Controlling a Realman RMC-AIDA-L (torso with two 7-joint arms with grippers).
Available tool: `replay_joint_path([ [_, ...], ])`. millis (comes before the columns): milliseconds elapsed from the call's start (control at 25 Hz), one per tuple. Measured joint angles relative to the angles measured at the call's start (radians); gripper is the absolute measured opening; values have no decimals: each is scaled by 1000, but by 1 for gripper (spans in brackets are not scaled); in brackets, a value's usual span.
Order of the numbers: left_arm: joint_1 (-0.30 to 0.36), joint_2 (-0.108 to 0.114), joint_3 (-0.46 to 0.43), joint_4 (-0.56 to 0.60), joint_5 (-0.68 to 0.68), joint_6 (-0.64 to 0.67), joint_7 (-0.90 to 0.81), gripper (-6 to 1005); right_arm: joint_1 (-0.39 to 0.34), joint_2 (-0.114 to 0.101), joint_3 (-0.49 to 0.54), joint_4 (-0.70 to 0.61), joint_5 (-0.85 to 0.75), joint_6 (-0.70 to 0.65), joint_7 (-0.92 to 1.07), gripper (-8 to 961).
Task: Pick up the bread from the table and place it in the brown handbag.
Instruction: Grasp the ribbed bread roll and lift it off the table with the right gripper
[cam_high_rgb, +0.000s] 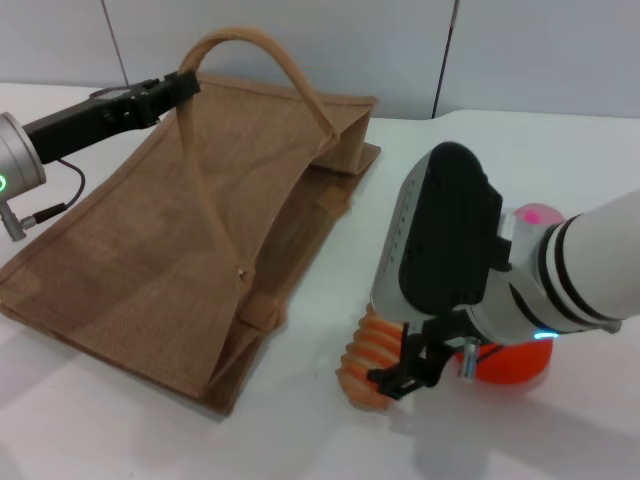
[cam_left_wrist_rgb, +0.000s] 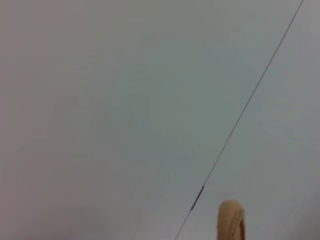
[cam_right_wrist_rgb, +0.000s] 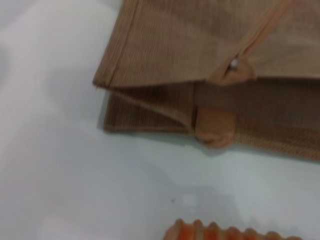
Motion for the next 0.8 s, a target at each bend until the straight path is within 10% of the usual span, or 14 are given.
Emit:
replay_joint_path([
  [800, 2, 2, -2, 0, 0, -2, 3, 120, 35, 0, -207, -43, -217, 51, -198, 891],
])
